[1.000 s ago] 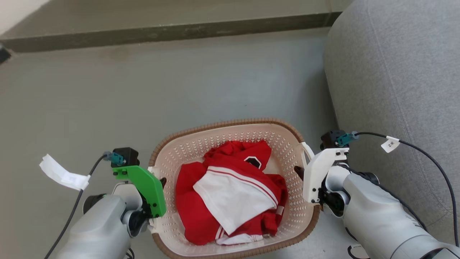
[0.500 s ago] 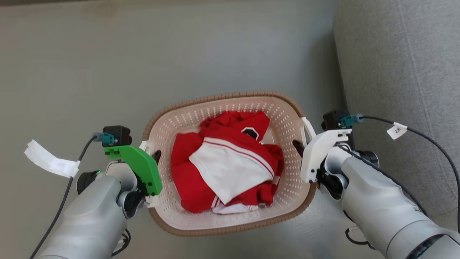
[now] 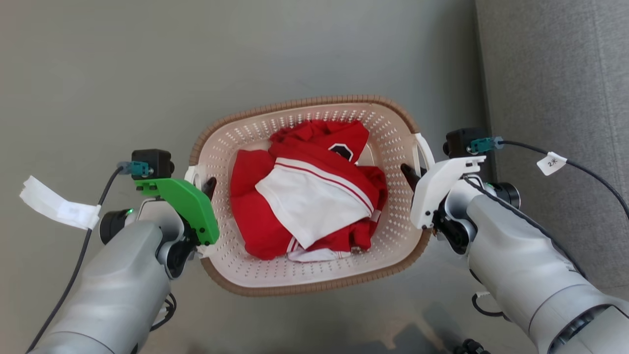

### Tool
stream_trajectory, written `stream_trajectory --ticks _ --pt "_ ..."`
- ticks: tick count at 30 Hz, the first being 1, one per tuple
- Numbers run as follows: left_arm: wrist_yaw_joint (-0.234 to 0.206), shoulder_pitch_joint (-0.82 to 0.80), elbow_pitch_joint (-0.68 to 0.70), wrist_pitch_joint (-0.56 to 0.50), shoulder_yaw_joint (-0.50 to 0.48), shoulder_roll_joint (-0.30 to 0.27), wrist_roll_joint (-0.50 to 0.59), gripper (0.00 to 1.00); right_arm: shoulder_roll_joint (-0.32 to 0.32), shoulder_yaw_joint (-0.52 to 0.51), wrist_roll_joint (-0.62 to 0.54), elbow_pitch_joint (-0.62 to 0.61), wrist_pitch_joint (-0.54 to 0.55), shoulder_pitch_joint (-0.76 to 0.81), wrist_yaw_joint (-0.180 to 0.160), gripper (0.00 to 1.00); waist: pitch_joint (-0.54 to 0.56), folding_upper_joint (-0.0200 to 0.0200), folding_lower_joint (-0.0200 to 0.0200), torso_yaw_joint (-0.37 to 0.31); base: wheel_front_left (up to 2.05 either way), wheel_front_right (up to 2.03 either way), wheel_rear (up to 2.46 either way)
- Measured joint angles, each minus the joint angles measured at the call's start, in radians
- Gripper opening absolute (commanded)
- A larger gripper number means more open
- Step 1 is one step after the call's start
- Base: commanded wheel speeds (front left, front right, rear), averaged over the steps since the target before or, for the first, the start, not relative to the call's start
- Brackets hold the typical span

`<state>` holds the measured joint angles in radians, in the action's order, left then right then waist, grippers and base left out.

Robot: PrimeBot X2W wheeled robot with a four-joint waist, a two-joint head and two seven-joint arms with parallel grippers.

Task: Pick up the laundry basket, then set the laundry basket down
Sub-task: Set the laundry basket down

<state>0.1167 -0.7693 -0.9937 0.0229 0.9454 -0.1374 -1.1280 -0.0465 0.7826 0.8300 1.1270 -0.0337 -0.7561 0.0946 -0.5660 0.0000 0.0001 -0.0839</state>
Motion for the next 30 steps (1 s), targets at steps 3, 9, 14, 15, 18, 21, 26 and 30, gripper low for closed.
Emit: stream_trajectory --ticks 3,9,14,15,18,21,26,30 --pt "0.0 -0.017 -0.001 0.015 0.0 -0.001 0.003 0.0 -0.001 0.0 -0.002 0.0 -0.015 -0.018 0.0 0.0 -0.027 0.0 0.0 0.002 0.0 0.0 0.0" --pt "0.0 -0.058 -0.004 0.045 0.002 -0.002 0.015 0.0 -0.001 0.0 -0.002 0.002 -0.053 -0.046 -0.001 0.0 -0.084 0.0 0.0 0.005 0.0 0.0 0.0" --pt "0.001 -0.085 -0.008 0.074 0.002 -0.005 0.022 0.0 -0.001 -0.002 -0.003 0.002 -0.084 -0.069 -0.001 0.0 -0.134 0.0 0.0 0.008 0.0 0.0 0.0" --pt "0.001 -0.09 -0.009 0.077 0.003 -0.005 0.026 0.0 -0.001 -0.002 -0.003 0.002 -0.09 -0.073 -0.001 0.0 -0.144 0.0 0.0 0.009 0.0 0.0 0.0" --pt "0.002 -0.107 -0.015 0.094 0.008 -0.005 0.033 0.0 0.0 -0.002 -0.003 0.001 -0.114 -0.079 -0.001 0.0 -0.175 0.0 0.0 0.01 0.0 0.0 0.0" --pt "0.002 -0.128 -0.019 0.107 0.018 -0.004 0.036 0.0 -0.001 -0.002 -0.002 0.0 -0.135 -0.084 -0.001 0.0 -0.216 0.0 0.0 0.011 0.0 0.0 0.0" --pt "0.002 -0.151 -0.028 0.138 0.019 -0.005 0.036 0.0 -0.001 -0.002 -0.002 0.0 -0.156 -0.112 -0.001 0.0 -0.265 0.0 0.0 0.015 0.0 0.0 0.0" --pt "0.003 -0.168 -0.032 0.156 0.02 -0.004 0.04 0.0 -0.001 -0.002 -0.002 0.0 -0.172 -0.128 -0.001 0.0 -0.298 0.0 0.0 0.018 0.0 0.0 0.0"
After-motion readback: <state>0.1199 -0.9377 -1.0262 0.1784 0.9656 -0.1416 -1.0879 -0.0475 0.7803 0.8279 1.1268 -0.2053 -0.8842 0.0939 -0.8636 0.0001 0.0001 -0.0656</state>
